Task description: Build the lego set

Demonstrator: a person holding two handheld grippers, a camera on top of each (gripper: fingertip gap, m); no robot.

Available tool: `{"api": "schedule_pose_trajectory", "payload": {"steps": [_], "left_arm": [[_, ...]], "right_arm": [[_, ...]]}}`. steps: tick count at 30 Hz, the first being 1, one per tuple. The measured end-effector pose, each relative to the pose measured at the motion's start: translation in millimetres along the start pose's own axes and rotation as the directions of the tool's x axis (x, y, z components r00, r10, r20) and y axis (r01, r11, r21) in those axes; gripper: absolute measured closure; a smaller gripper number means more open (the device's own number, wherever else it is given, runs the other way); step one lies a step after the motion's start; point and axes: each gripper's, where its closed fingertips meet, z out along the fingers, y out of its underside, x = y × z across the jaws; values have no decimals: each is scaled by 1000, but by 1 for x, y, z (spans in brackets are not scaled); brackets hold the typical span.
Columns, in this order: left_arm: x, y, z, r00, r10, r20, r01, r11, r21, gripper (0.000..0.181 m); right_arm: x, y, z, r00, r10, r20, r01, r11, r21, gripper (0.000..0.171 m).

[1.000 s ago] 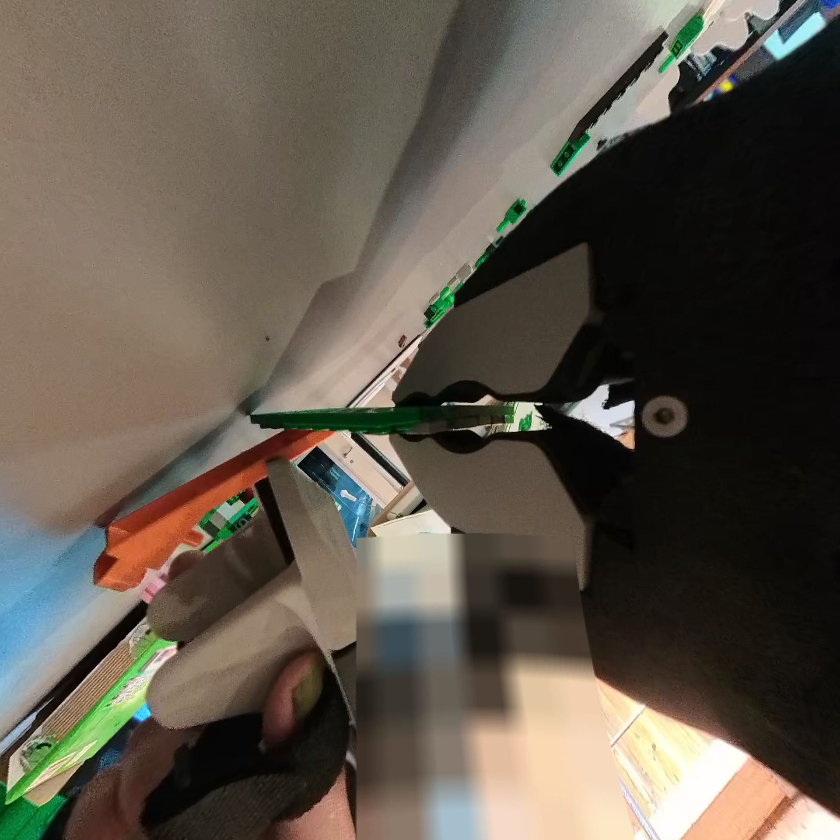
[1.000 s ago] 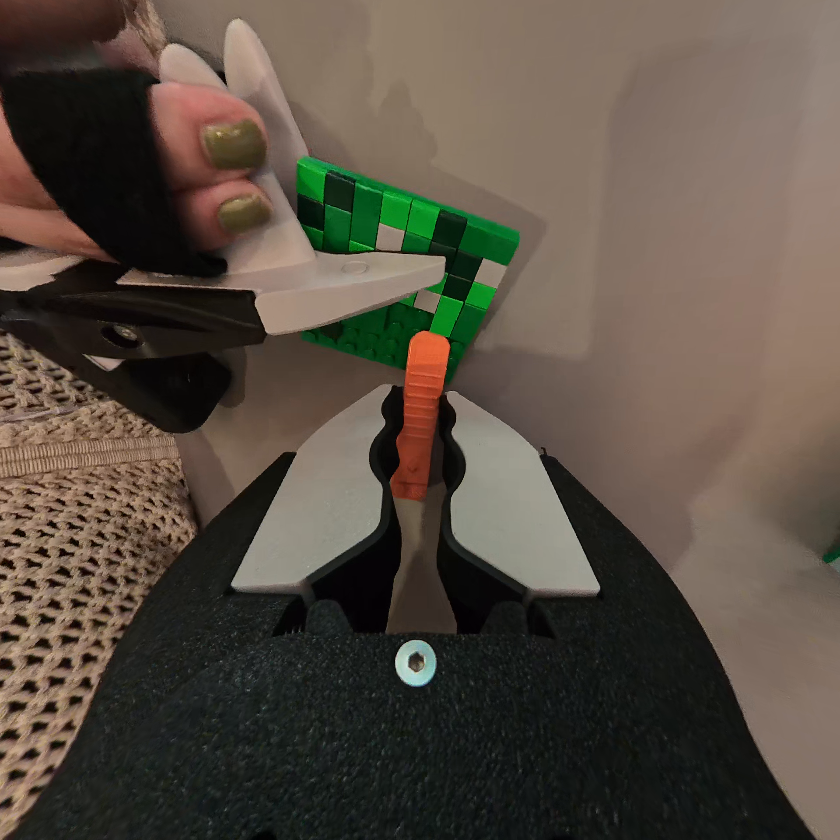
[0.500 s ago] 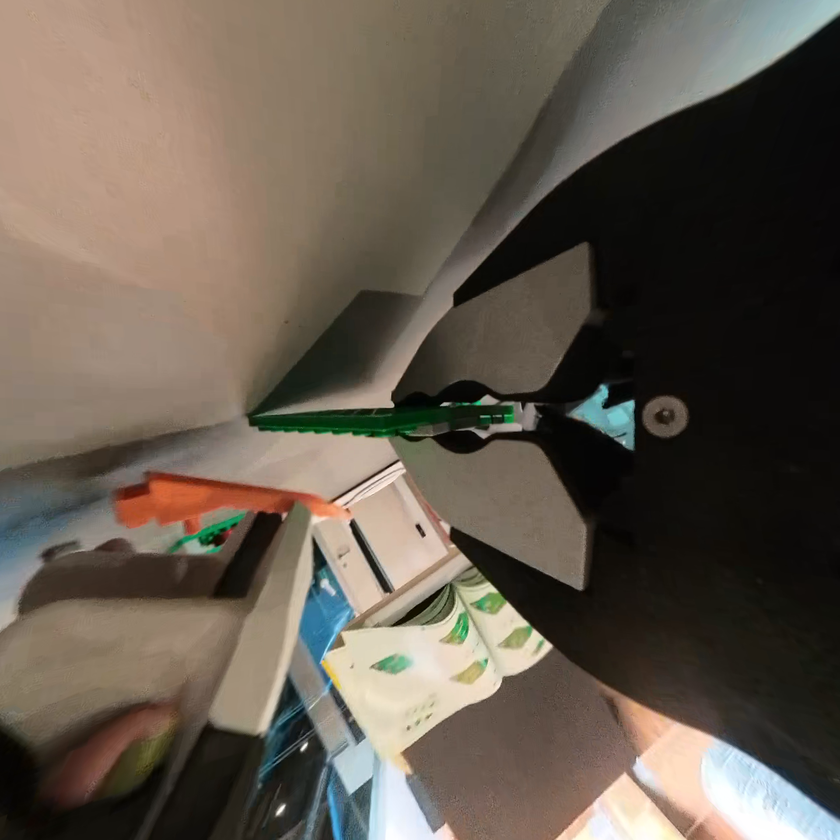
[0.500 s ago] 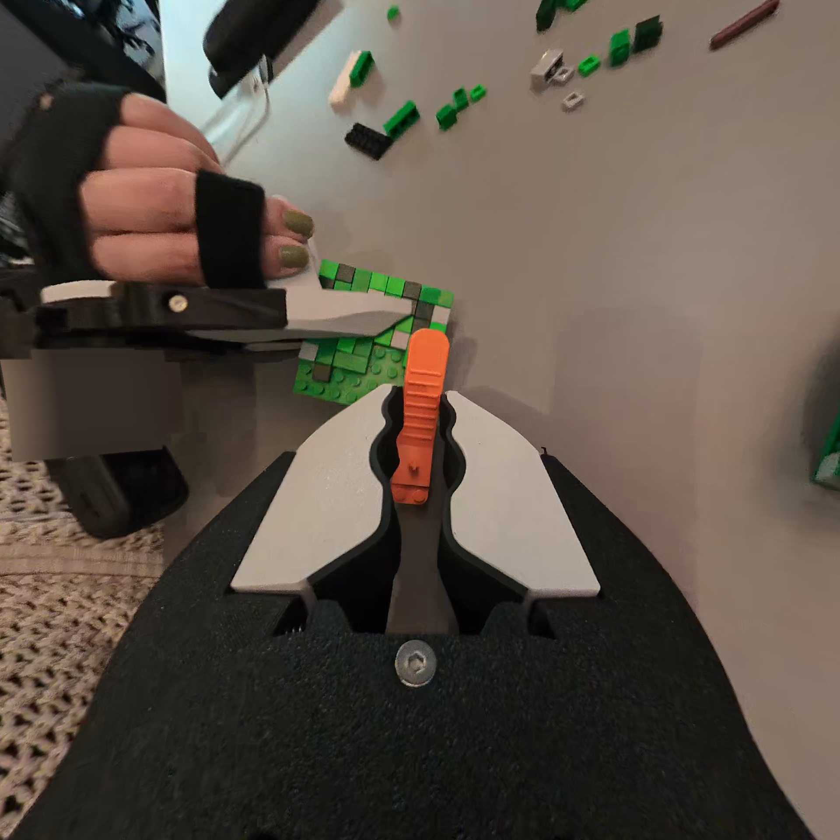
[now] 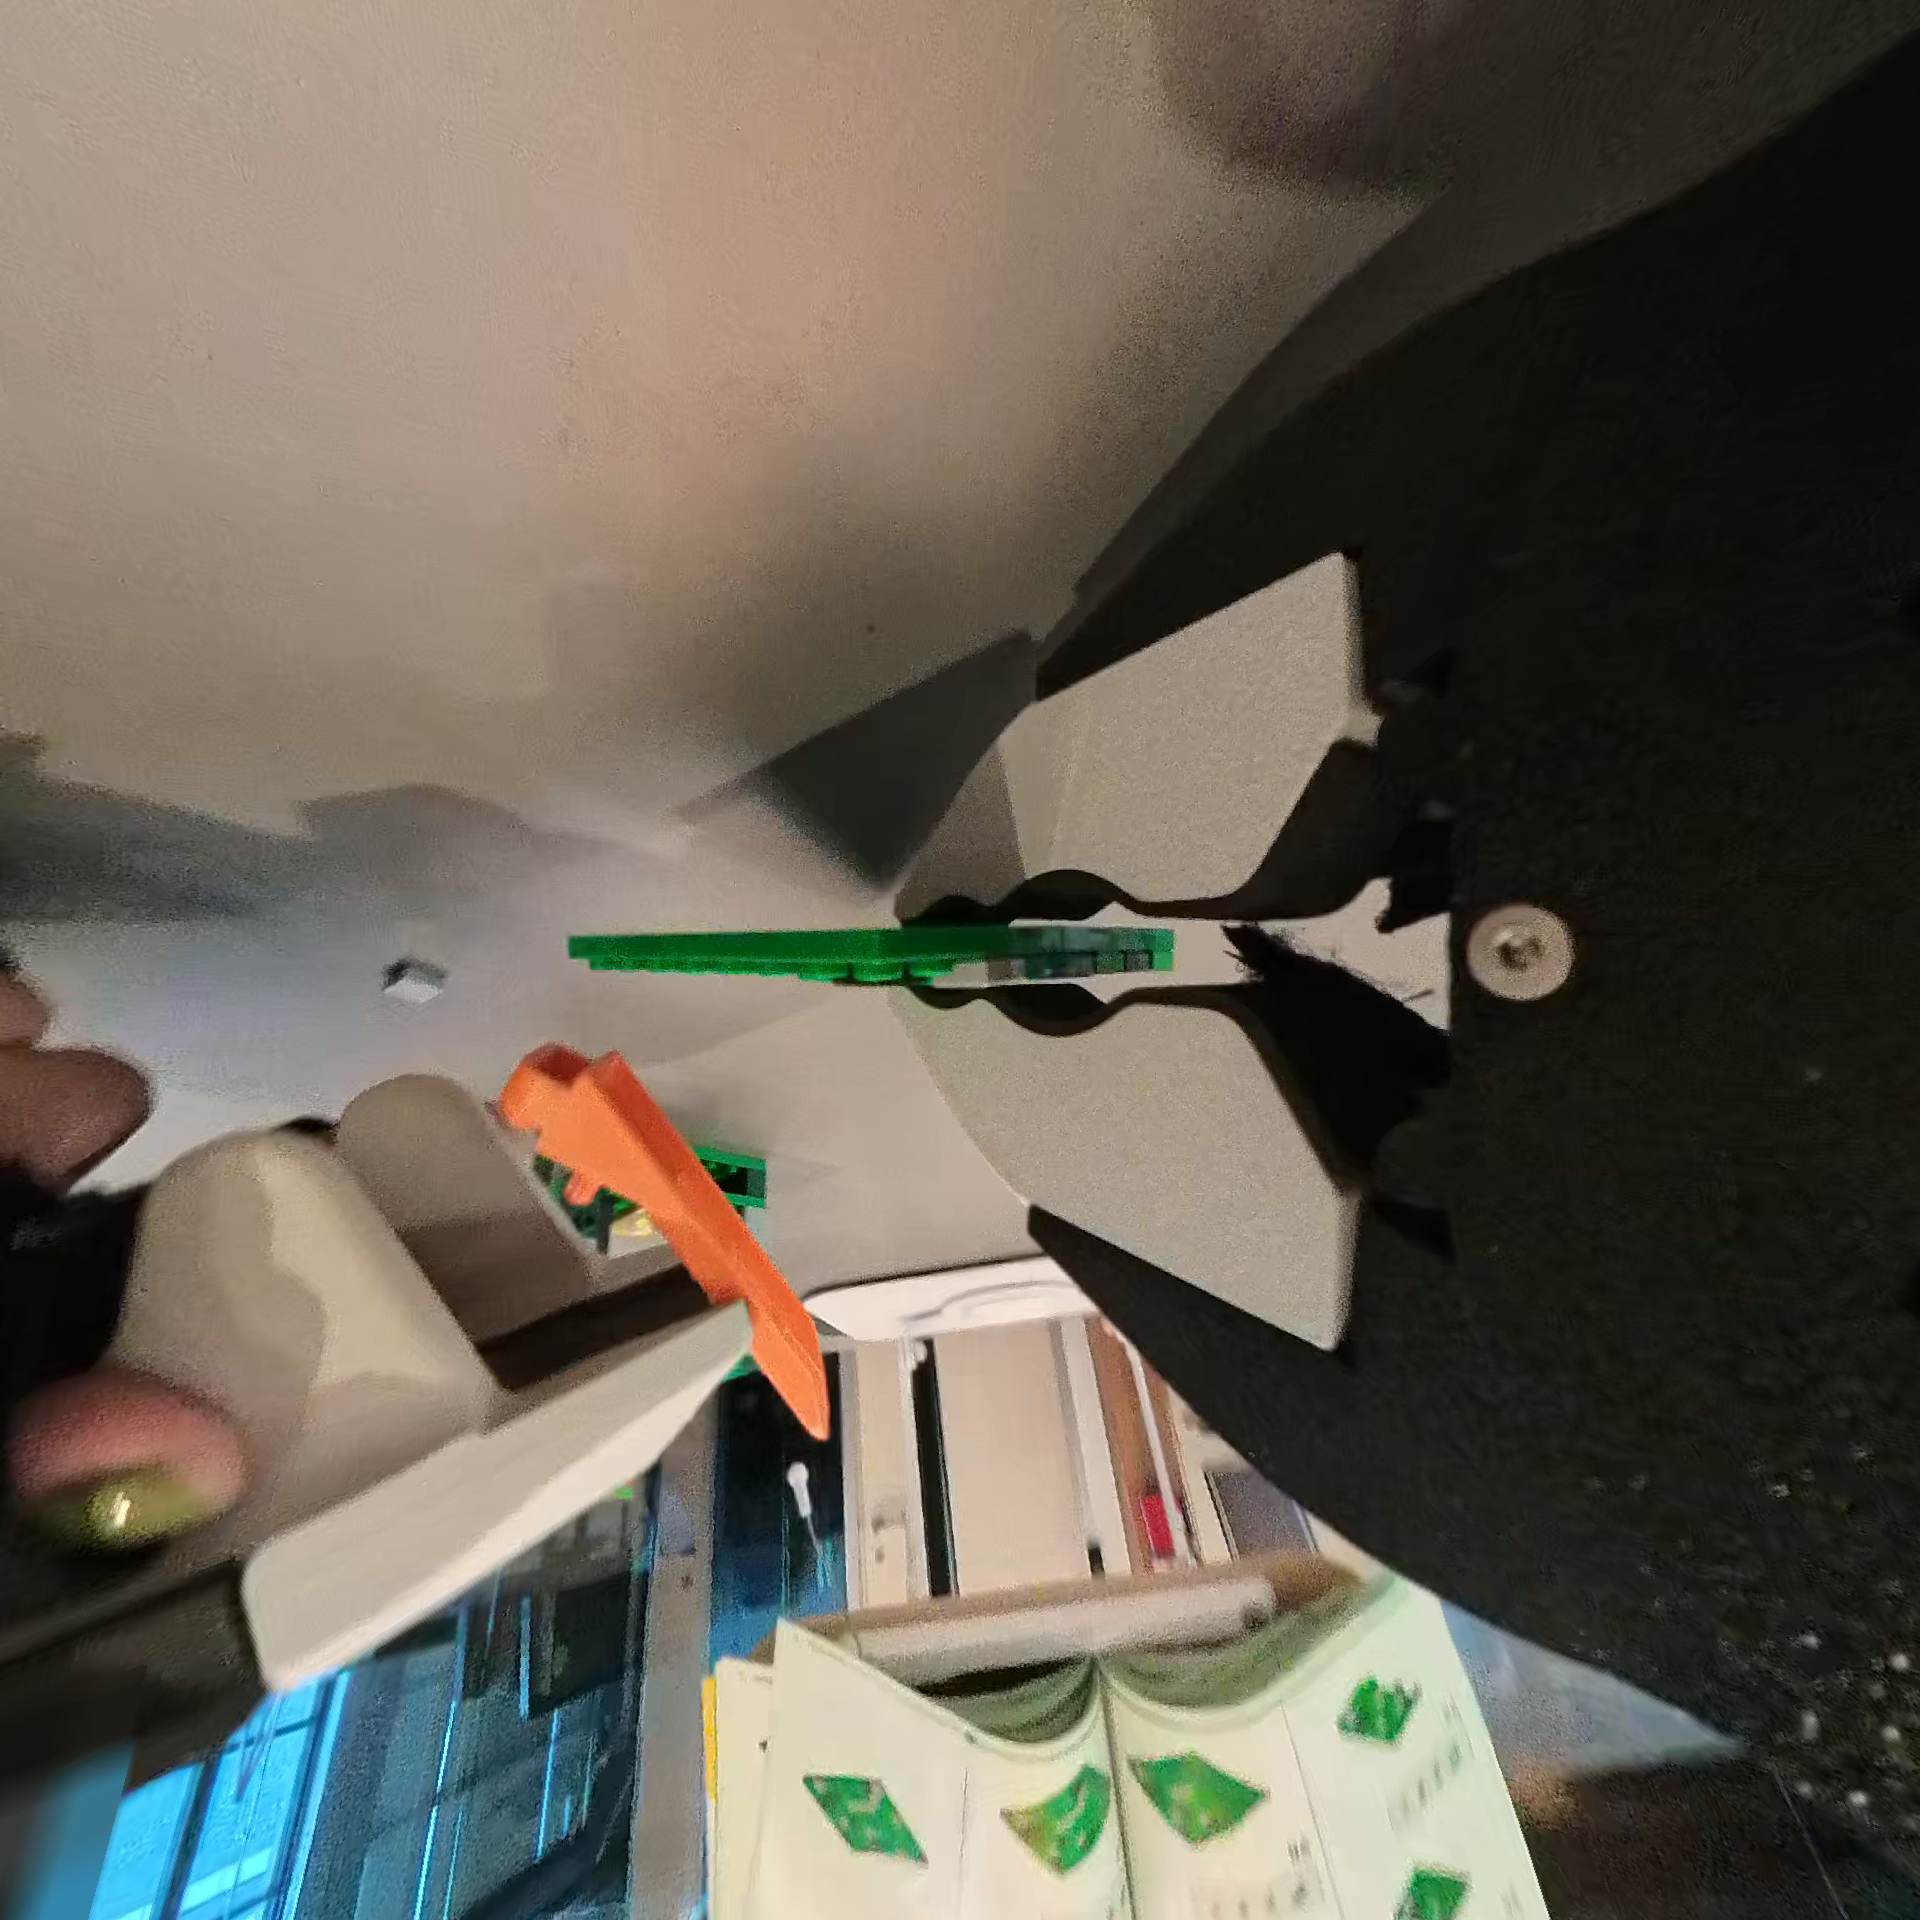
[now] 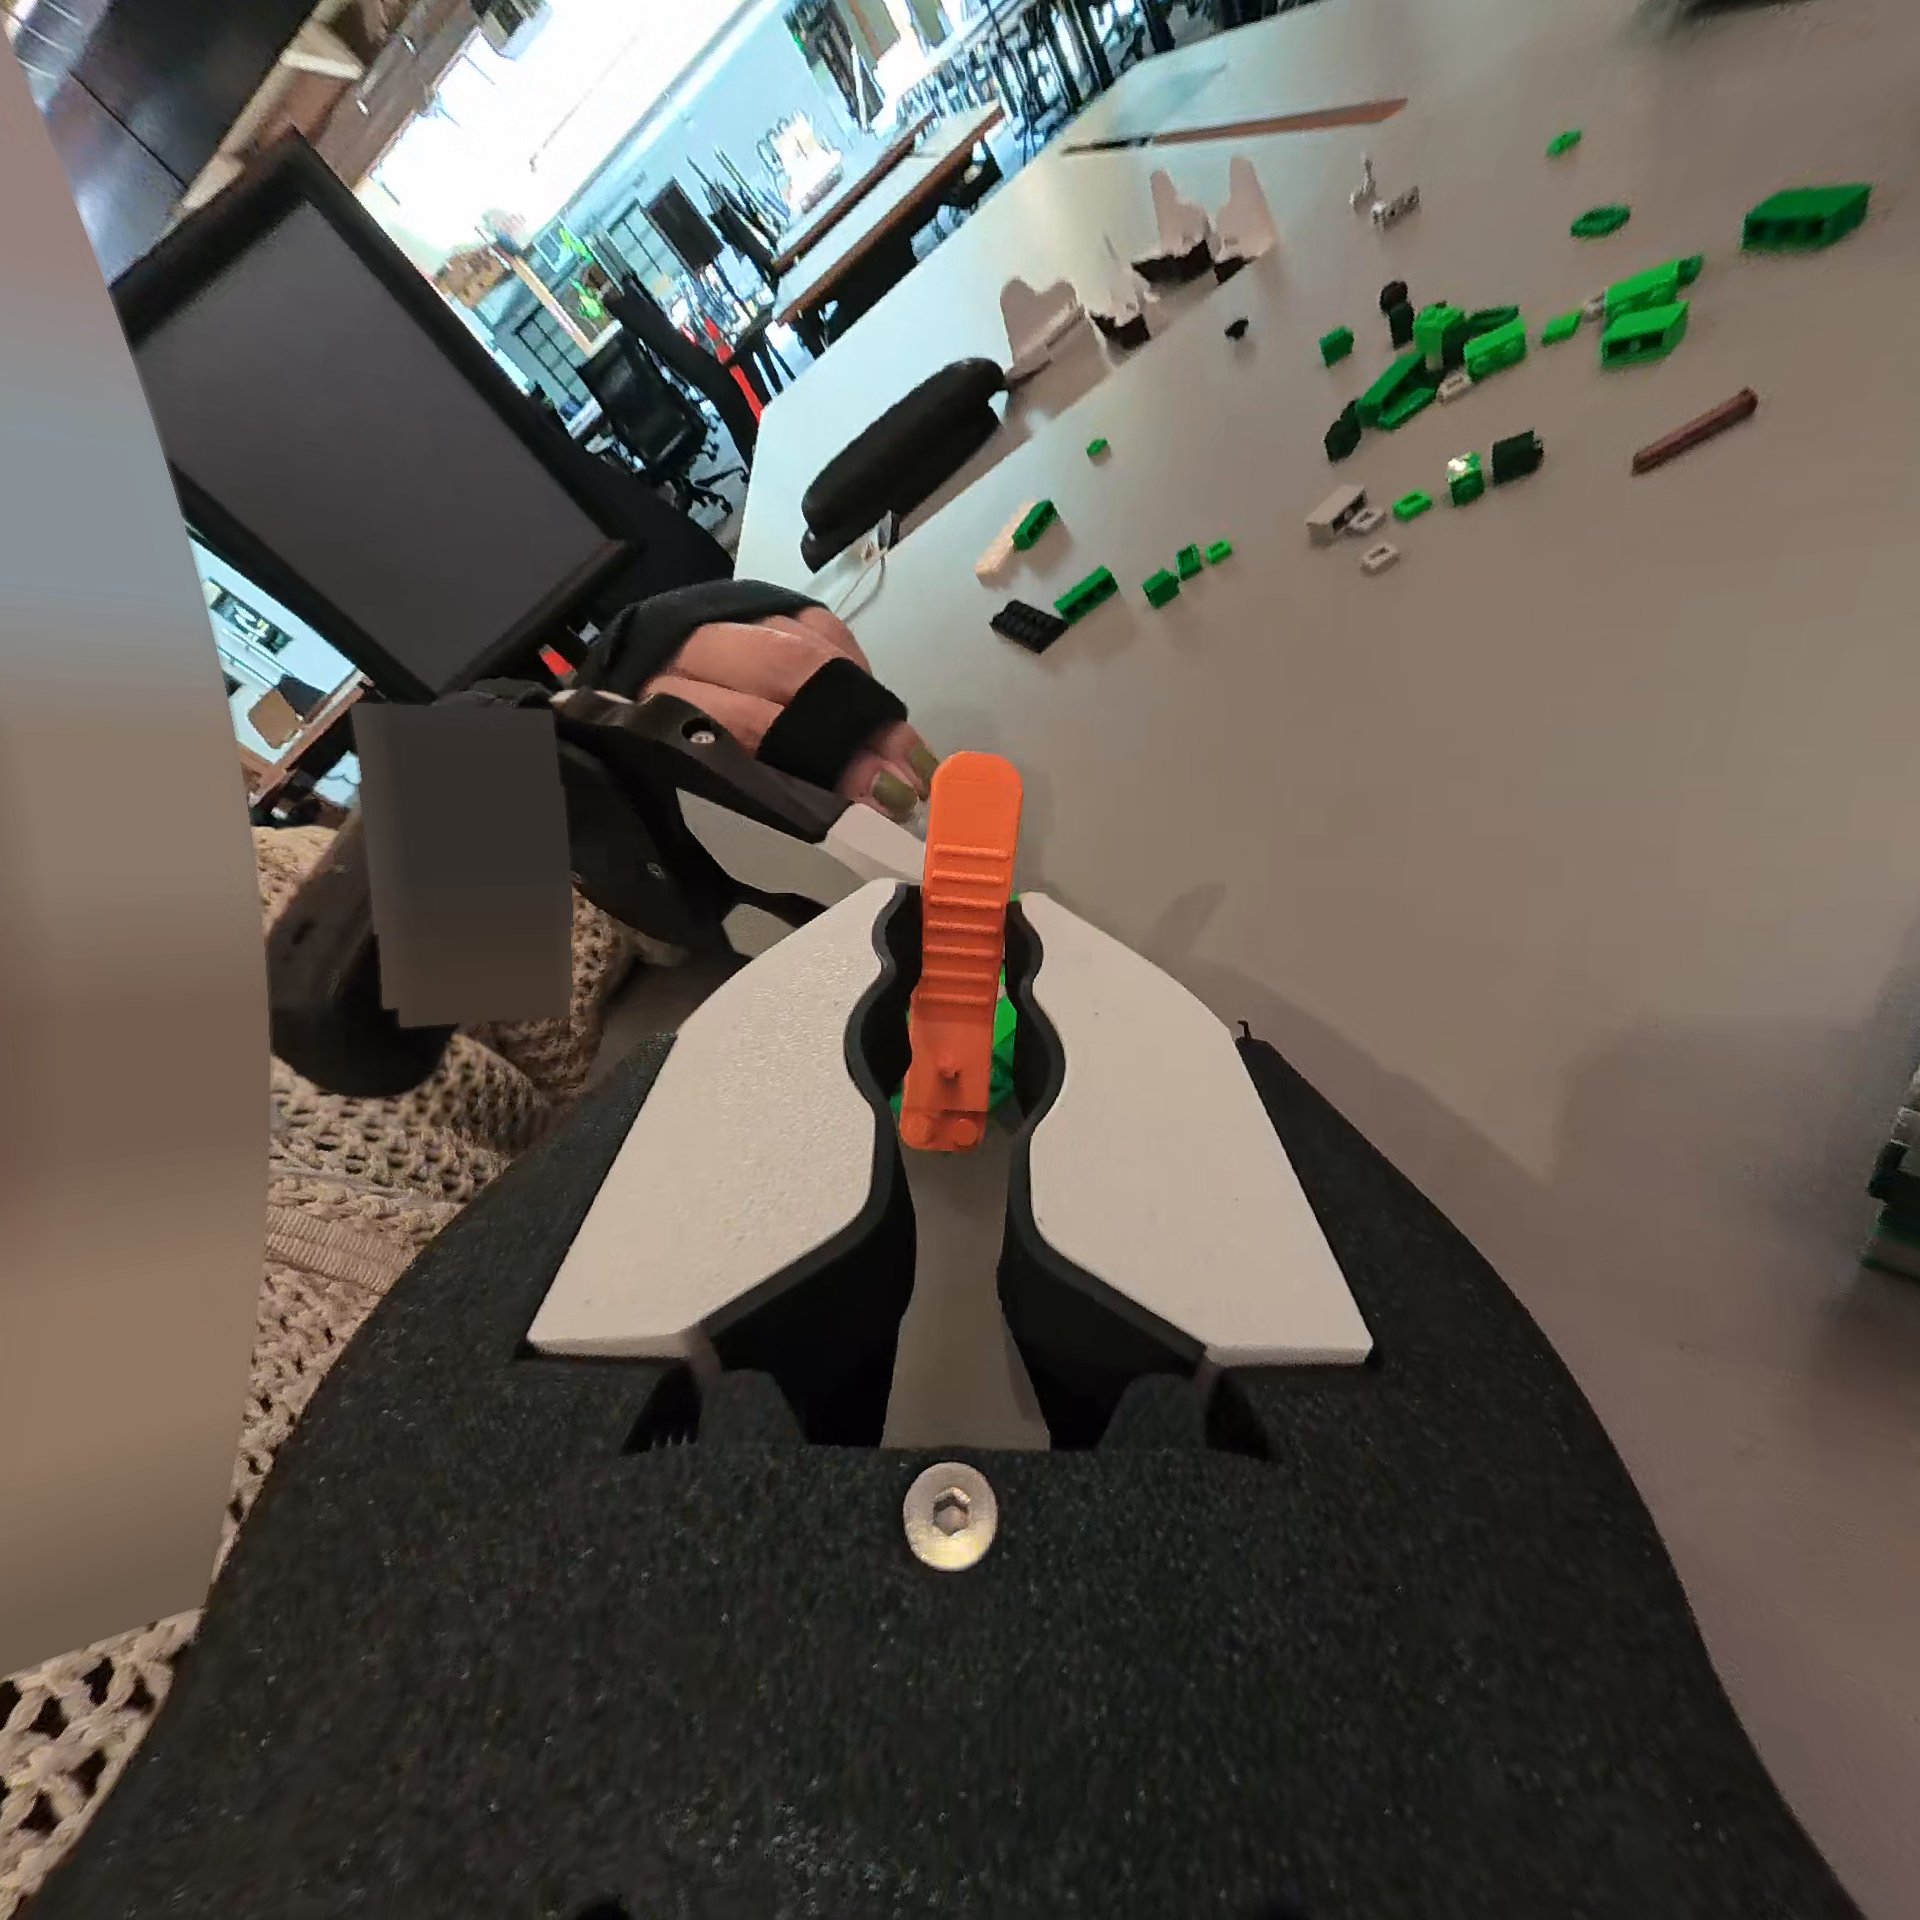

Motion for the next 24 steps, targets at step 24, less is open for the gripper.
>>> {"api": "schedule_pose_trajectory", "payload": {"steps": [24], "left_arm": [[-9, -20, -5, 974, -226, -18, 227, 968, 106, 175]], "right_arm": [[-9, -13, 13, 997, -67, -35, 71, 989, 129, 156]]}}
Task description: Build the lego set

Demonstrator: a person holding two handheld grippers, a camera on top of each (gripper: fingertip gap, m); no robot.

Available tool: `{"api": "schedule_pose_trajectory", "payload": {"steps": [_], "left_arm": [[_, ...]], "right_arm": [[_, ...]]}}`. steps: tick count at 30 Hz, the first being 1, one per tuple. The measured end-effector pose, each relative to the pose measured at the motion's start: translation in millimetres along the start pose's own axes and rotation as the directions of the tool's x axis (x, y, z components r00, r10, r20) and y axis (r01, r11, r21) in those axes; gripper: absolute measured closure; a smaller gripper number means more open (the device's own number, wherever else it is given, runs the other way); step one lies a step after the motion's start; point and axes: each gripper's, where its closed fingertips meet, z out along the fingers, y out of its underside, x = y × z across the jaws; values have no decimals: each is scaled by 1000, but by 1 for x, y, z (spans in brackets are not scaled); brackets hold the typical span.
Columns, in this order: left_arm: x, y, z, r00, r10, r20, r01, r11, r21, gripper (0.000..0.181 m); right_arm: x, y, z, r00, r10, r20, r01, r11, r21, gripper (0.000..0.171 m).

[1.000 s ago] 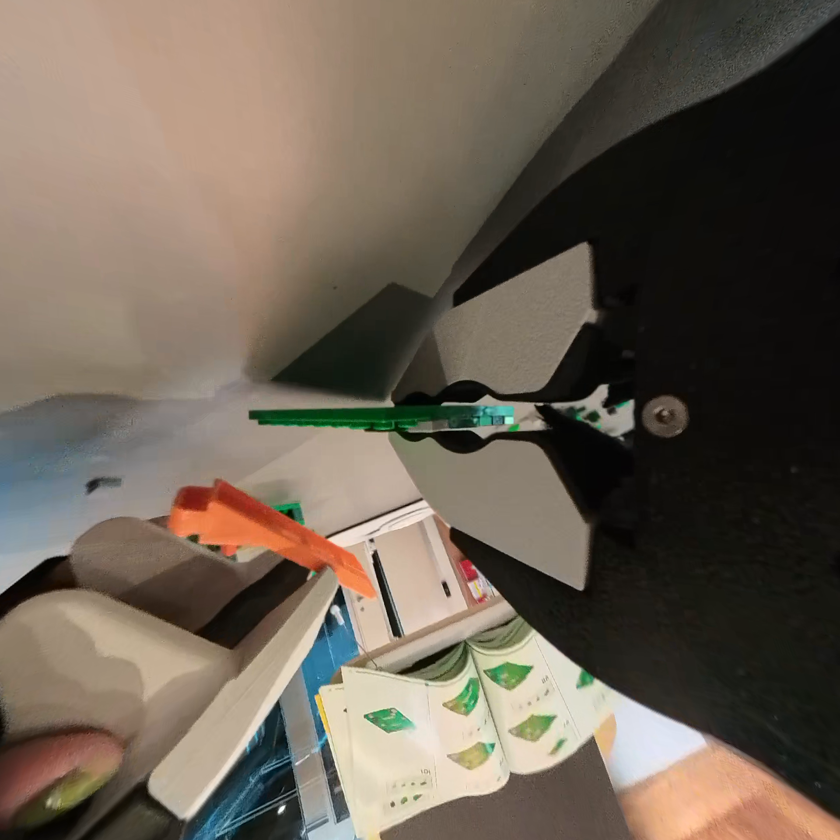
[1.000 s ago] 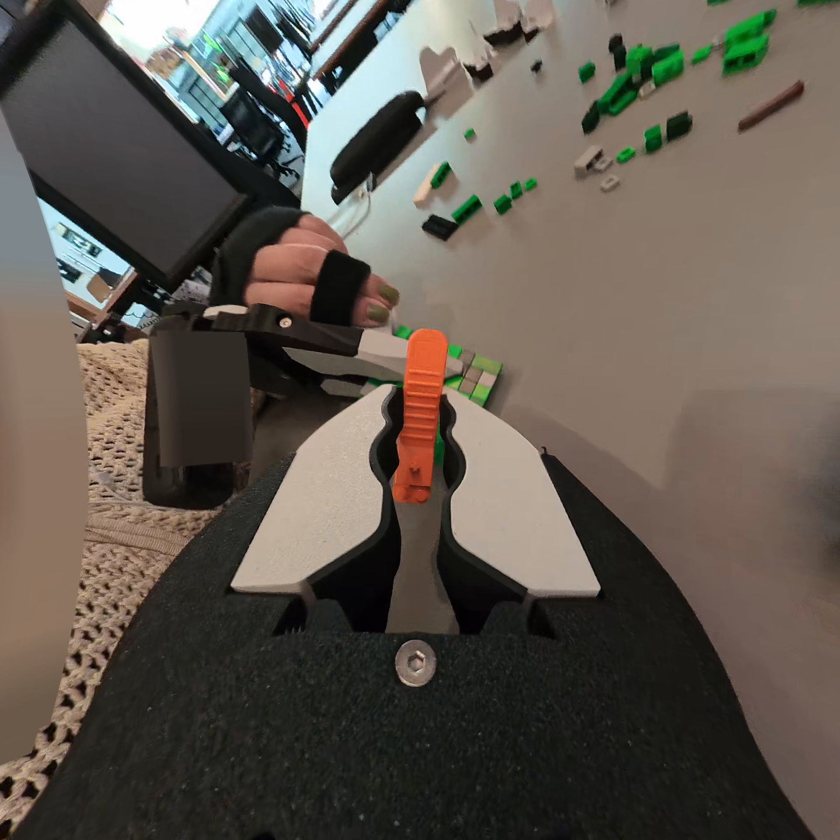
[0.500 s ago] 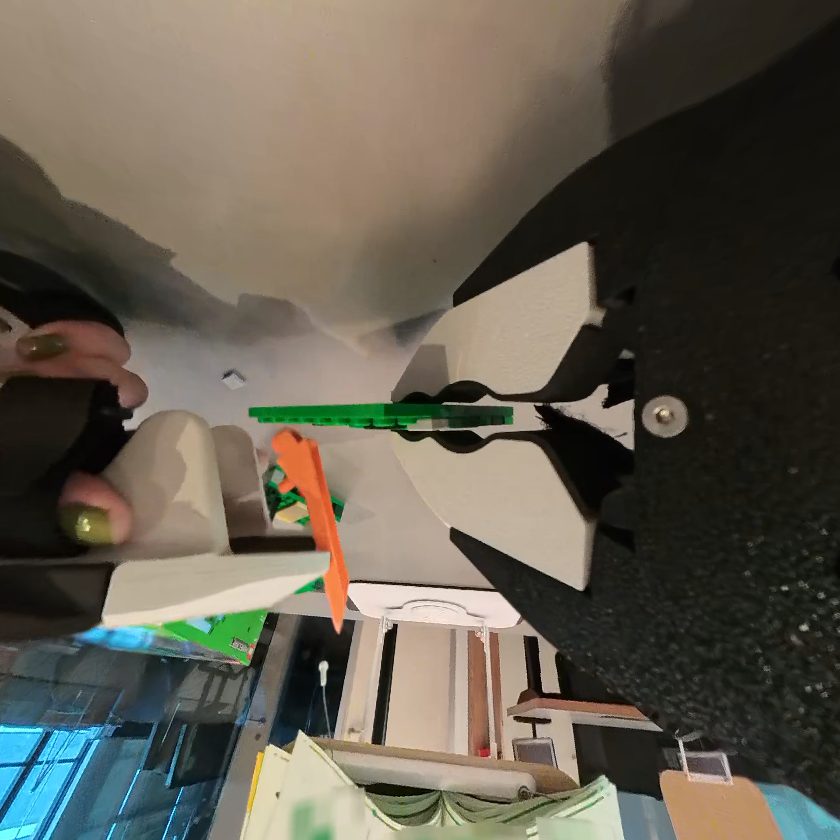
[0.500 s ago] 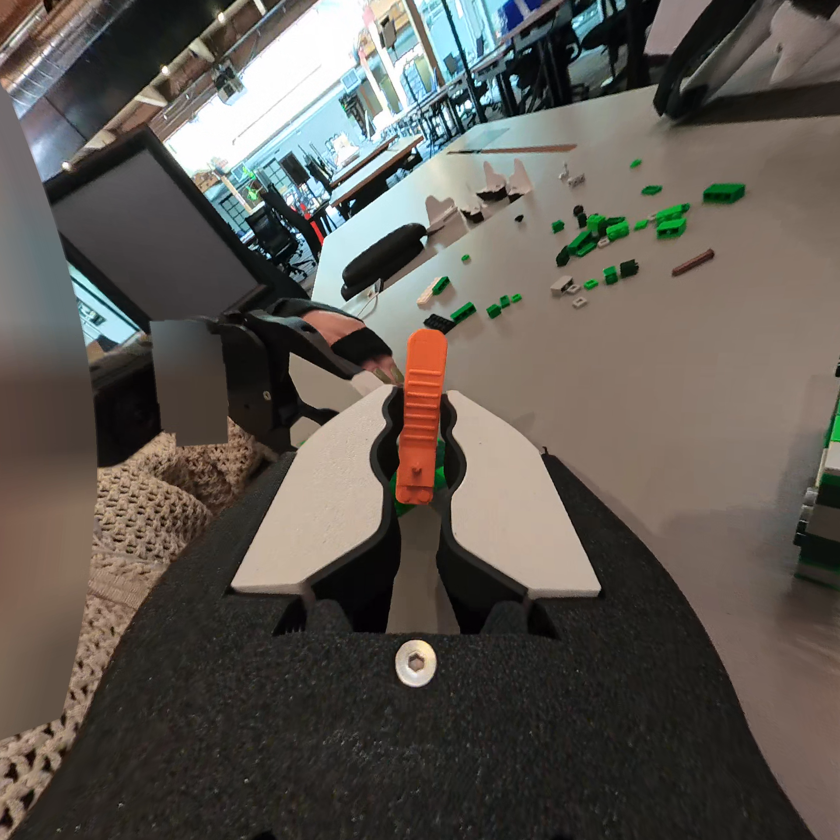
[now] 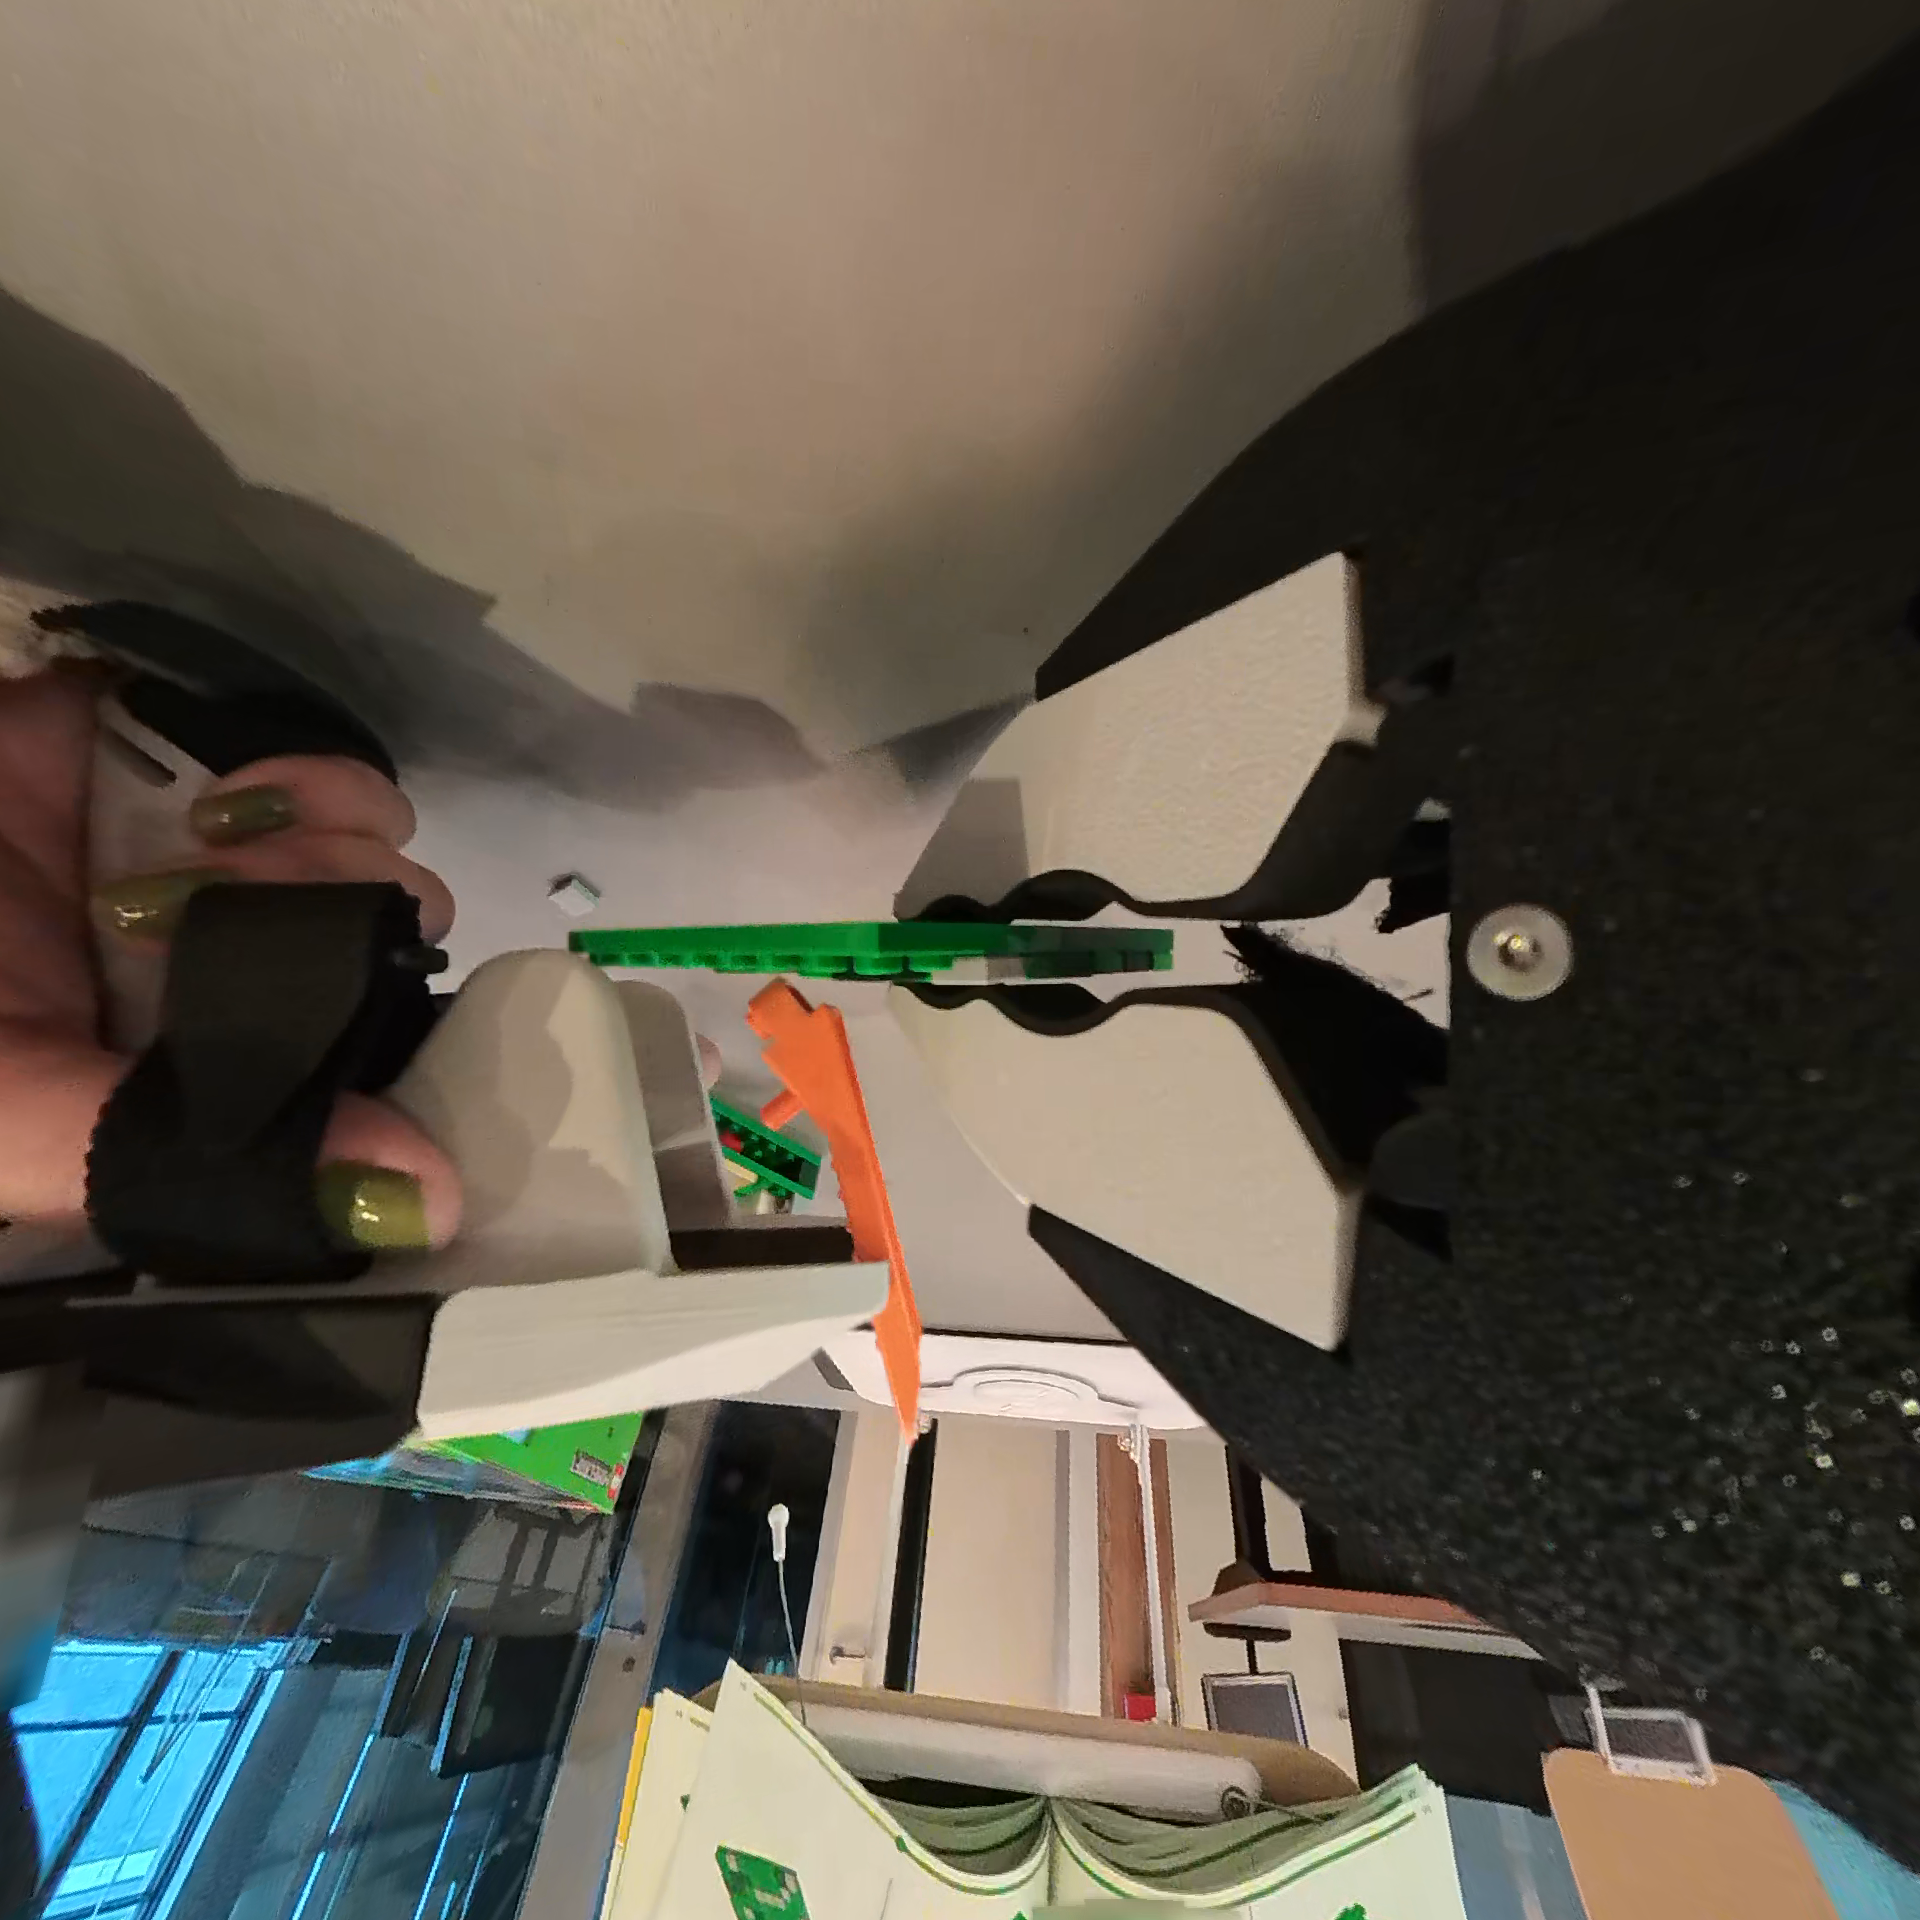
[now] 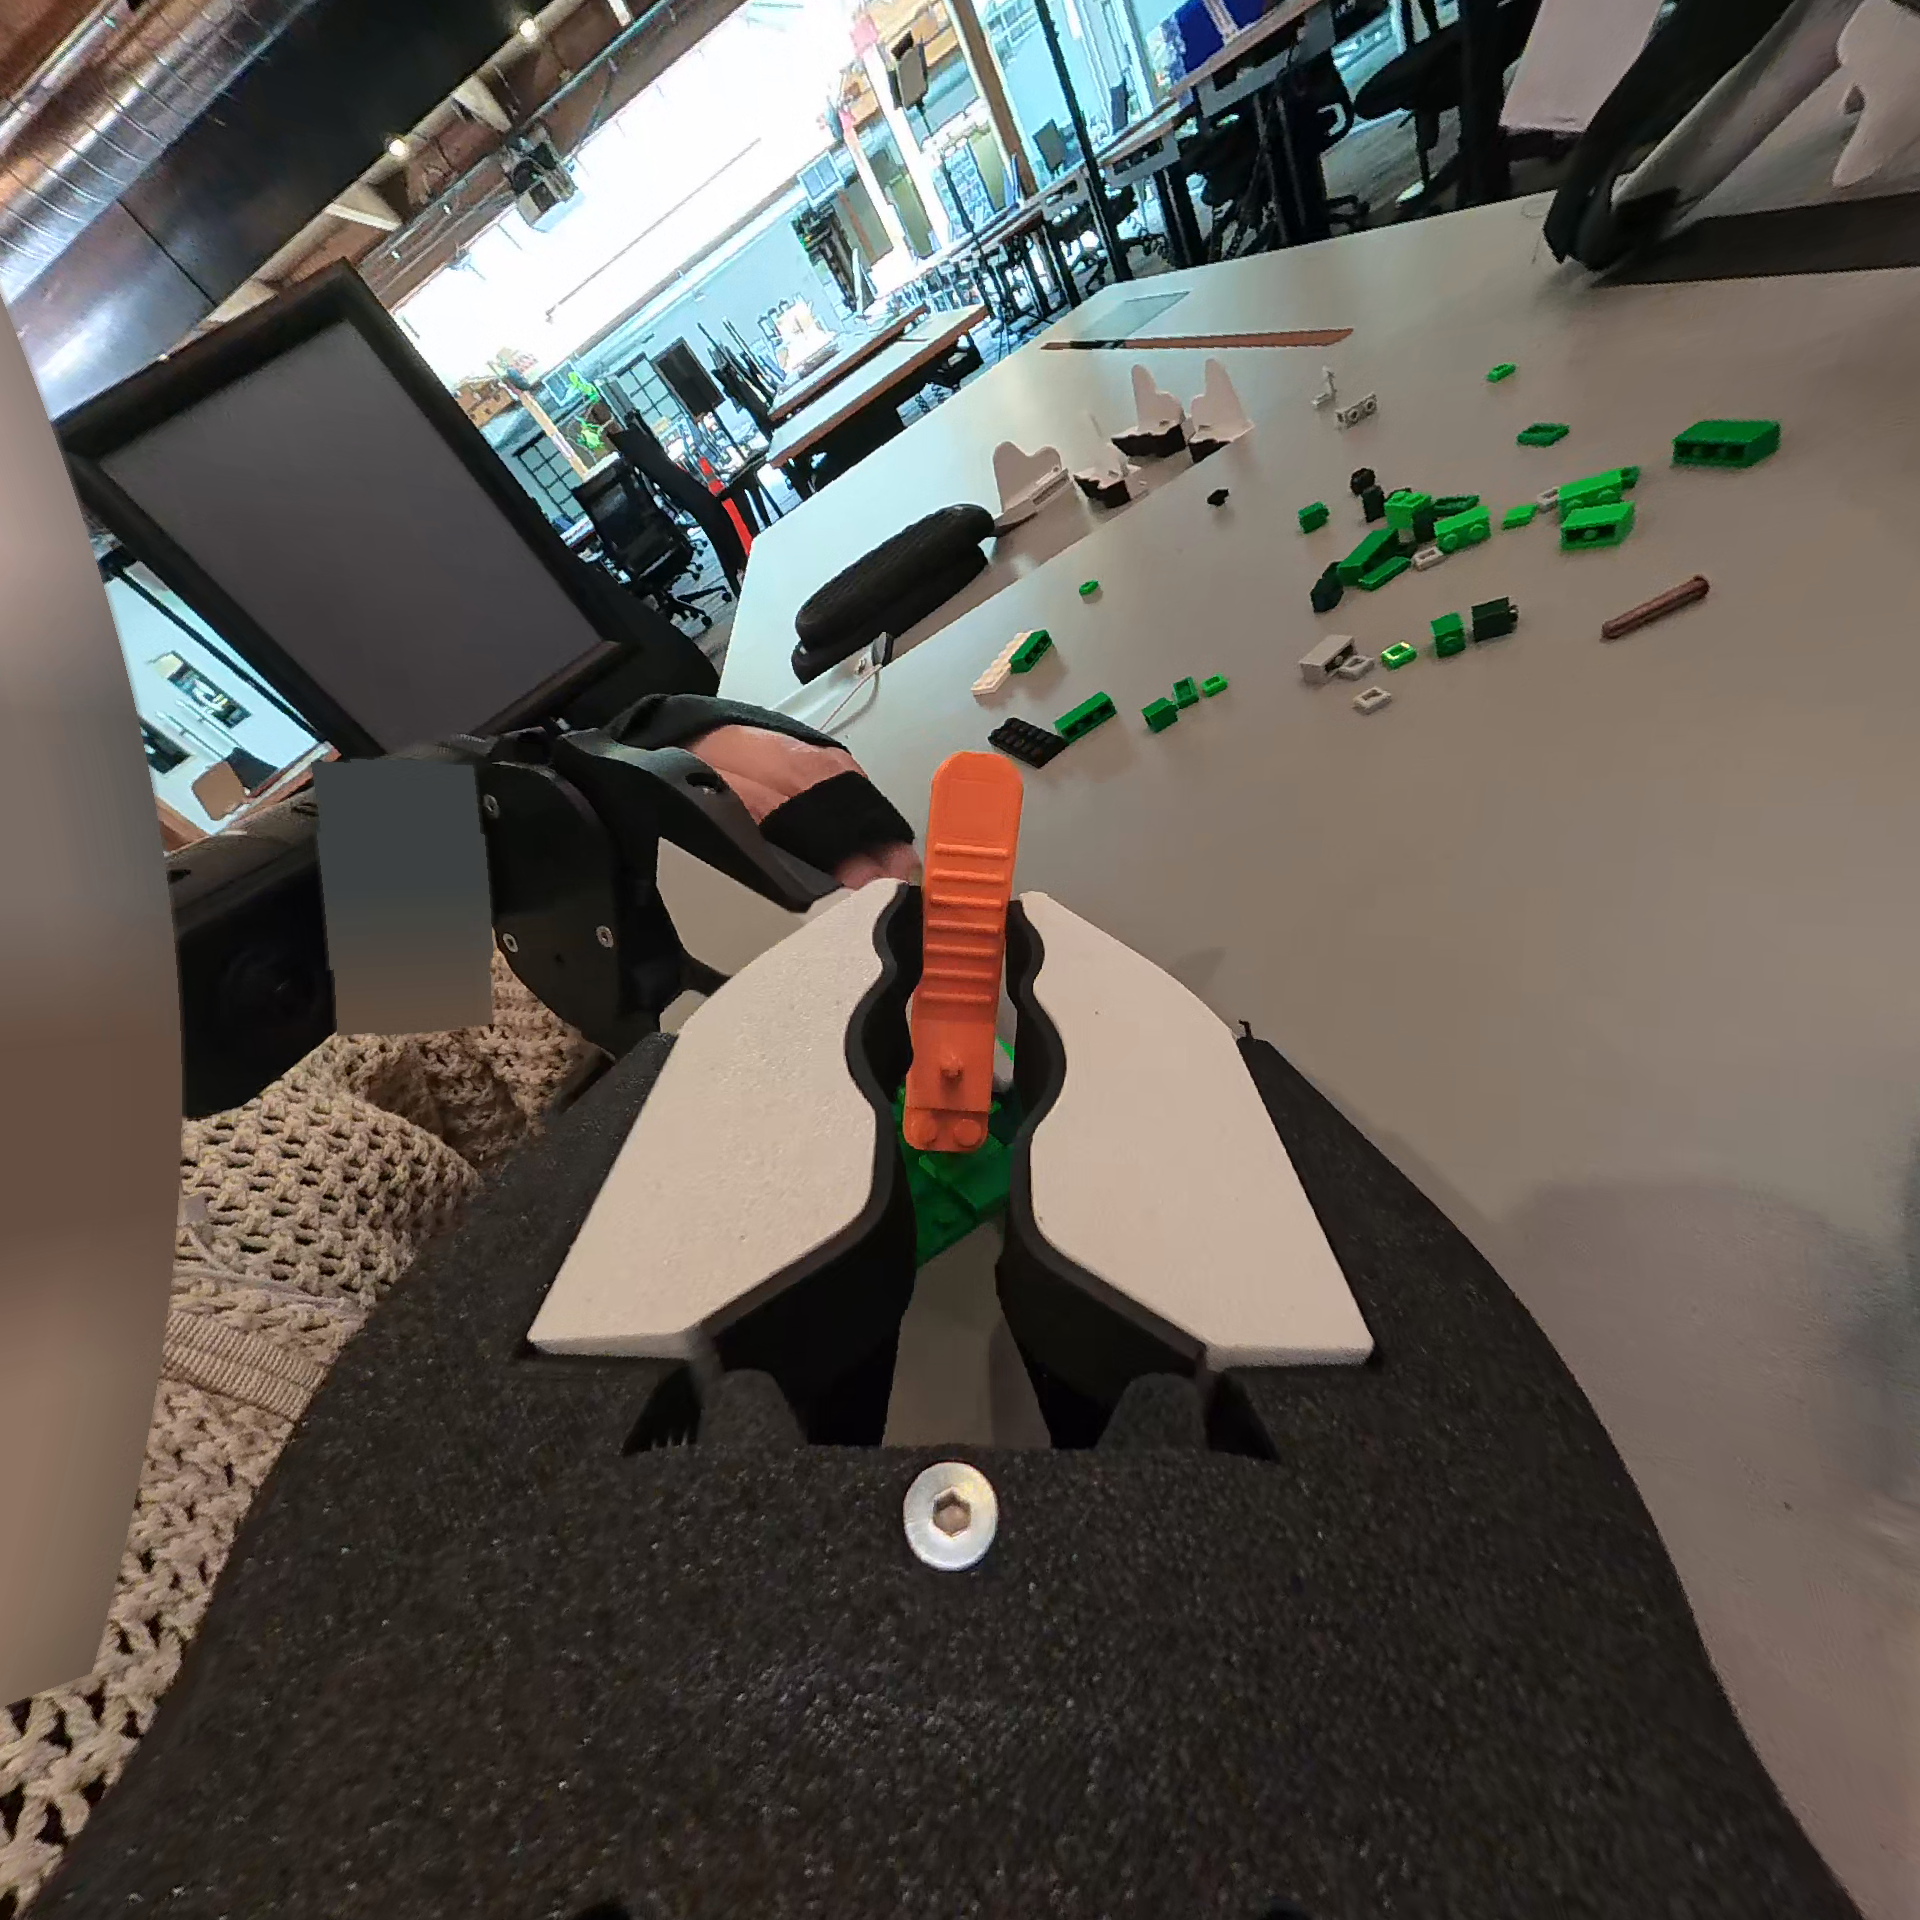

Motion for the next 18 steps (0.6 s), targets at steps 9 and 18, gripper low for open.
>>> {"api": "schedule_pose_trajectory", "payload": {"steps": [9, 18], "left_arm": [[0, 4, 1, 999, 37, 10, -36, 999, -38, 175], [3, -3, -1, 999, 54, -4, -54, 998, 22, 175]], "right_arm": [[8, 6, 0, 992, -81, -96, 74, 994, -78, 156], [-8, 8, 2, 993, -109, 41, 112, 991, -74, 156]]}}
